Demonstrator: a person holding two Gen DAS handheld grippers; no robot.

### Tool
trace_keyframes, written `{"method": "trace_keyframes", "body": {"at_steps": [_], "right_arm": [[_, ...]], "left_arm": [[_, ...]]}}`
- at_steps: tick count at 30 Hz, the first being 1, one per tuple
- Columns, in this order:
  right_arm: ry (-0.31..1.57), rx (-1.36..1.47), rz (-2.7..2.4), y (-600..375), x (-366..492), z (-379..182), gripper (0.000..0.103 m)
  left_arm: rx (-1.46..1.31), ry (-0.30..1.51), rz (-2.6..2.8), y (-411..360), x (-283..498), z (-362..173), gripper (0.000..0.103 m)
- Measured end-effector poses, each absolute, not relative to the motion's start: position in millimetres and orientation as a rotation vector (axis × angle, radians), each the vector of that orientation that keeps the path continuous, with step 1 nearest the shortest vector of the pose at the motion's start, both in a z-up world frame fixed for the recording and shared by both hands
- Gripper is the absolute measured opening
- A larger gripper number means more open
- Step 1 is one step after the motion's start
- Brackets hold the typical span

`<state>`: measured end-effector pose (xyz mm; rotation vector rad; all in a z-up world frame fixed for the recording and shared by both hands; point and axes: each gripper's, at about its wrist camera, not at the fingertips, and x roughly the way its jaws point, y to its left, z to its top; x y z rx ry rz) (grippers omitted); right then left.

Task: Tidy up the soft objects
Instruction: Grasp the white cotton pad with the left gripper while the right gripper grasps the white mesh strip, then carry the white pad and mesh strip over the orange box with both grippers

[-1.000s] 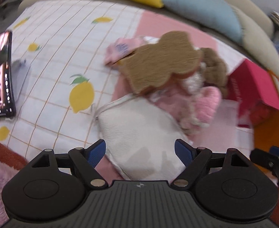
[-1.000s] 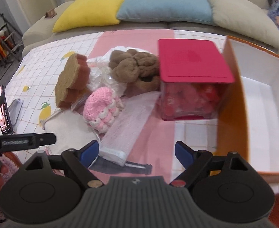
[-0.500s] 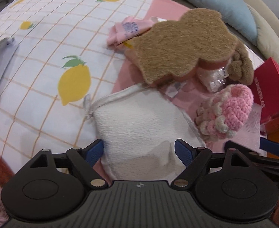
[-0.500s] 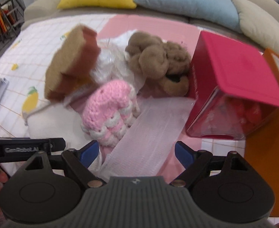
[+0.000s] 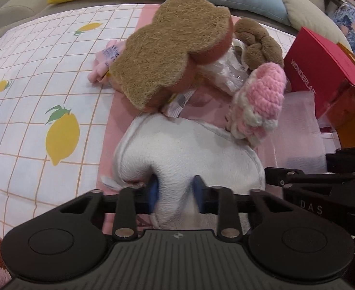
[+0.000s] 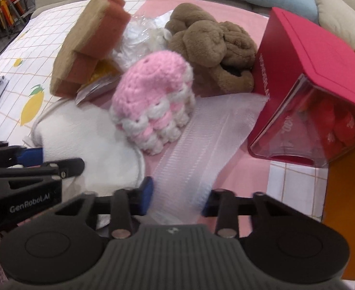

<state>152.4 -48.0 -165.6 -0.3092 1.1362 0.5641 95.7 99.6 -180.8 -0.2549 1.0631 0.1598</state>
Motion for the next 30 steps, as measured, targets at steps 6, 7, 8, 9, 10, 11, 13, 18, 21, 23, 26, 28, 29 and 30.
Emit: {"method": "trace_keyframes", "body": {"at_steps": [6, 7, 8, 9, 10, 11, 13, 18, 21, 23, 26, 28, 29, 30], "right_arm": [[1.096, -0.306, 0.595, -58.2, 145.8, -152.0, 0.004], [1.083, -0.304, 0.599, -62.9, 143.2, -146.8, 0.002], [1.071, -0.302, 0.603, -61.6, 143.7, -144.2, 0.002], [1.062, -0.297, 0.609, -64.5, 141.9, -139.8, 0.002], [1.055, -0.292, 0.613, -68.2, 139.9, -135.3, 0.001], [1.052, -0.287, 0.616, -71.9, 138.2, -131.1, 0.001], [1.046, -0.274, 0.621, -80.3, 134.3, -123.6, 0.001], [1.033, -0.244, 0.617, -98.2, 124.4, -112.2, 0.0], [1.017, -0.222, 0.61, -108.7, 120.1, -106.0, 0.0], [1.004, -0.204, 0.605, -115.5, 117.8, -100.2, 0.0], [0.981, -0.171, 0.597, -127.5, 116.2, -89.7, 0.0], [0.959, -0.149, 0.591, -136.1, 115.1, -81.2, 0.0], [0.946, -0.14, 0.589, -140.4, 114.8, -76.5, 0.0], [0.931, -0.132, 0.587, -144.6, 114.7, -71.6, 0.0]], "left_arm": [[-0.313, 1.033, 0.116, 101.8, 87.0, -168.6, 0.011], [-0.323, 1.028, 0.106, 100.7, 84.1, -164.2, 0.011], [-0.332, 1.021, 0.095, 99.7, 81.4, -159.5, 0.01], [-0.337, 1.013, 0.086, 98.4, 78.7, -154.6, 0.01], [-0.338, 1.009, 0.082, 96.6, 76.3, -149.6, 0.01], [-0.339, 1.003, 0.076, 94.9, 73.6, -144.3, 0.01], [-0.335, 0.978, 0.057, 90.5, 67.9, -133.7, 0.01], [-0.299, 0.91, 0.031, 81.5, 58.8, -113.3, 0.01], [-0.264, 0.859, 0.006, 73.9, 55.7, -103.6, 0.01], [-0.241, 0.831, -0.009, 68.7, 55.8, -97.0, 0.01], [-0.264, 0.813, -0.033, 64.4, 57.7, -87.6, 0.01], [-0.249, 0.796, -0.039, 59.8, 59.1, -80.0, 0.01], [-0.244, 0.788, -0.045, 57.2, 59.2, -76.1, 0.01], [-0.242, 0.782, -0.052, 54.9, 60.3, -72.2, 0.01]]}}
